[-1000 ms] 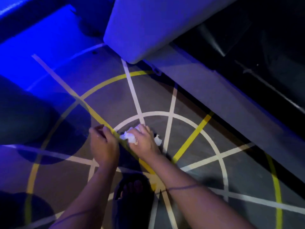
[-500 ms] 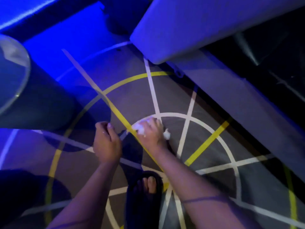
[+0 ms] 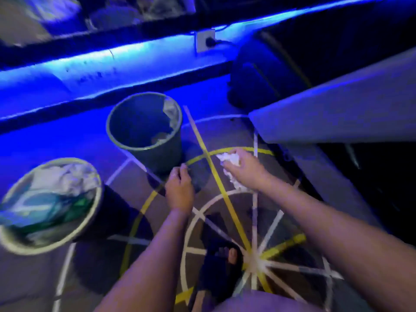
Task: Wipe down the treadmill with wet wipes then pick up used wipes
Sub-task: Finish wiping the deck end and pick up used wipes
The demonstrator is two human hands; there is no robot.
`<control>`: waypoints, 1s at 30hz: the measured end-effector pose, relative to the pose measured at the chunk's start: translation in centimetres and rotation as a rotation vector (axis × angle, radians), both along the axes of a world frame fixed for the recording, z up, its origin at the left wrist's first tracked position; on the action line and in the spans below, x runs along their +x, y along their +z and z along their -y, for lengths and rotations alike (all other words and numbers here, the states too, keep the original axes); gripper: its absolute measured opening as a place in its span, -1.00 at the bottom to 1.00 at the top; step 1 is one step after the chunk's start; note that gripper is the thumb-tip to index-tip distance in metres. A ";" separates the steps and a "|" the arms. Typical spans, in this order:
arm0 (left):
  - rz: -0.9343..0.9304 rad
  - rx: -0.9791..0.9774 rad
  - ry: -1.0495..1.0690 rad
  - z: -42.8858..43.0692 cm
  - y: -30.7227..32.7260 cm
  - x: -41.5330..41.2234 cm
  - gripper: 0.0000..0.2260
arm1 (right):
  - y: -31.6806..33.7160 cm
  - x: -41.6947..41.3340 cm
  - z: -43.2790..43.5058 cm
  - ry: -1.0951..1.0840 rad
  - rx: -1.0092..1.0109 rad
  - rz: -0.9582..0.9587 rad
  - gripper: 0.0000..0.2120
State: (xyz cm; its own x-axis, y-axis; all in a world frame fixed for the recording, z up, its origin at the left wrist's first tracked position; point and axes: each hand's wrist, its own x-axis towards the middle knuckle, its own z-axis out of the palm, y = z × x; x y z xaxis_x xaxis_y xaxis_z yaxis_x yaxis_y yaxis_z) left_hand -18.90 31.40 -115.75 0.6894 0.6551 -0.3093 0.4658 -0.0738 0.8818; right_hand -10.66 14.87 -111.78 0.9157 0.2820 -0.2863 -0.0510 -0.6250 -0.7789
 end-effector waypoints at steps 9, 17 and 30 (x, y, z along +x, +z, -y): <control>0.235 -0.423 0.351 -8.8 13.8 -1.1 -0.58 | 15.3 -0.7 -15.7 0.068 0.235 0.100 -0.85; 0.002 0.454 0.608 -22.2 14.0 -13.5 -0.83 | 15.8 -6.1 -28.9 0.228 0.186 -0.026 -0.84; 0.042 0.569 0.511 -27.7 11.7 -19.1 -0.70 | 8.6 -13.8 -37.0 1.161 -0.545 0.145 -0.51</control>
State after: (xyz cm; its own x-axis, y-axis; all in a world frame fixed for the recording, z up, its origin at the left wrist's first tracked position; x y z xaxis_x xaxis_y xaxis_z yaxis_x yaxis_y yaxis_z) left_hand -37.96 59.10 -104.05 0.2618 0.9461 0.1908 0.5307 -0.3062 0.7903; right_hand -24.45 51.84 -103.20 0.2464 0.8084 -0.5346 0.7965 -0.4831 -0.3635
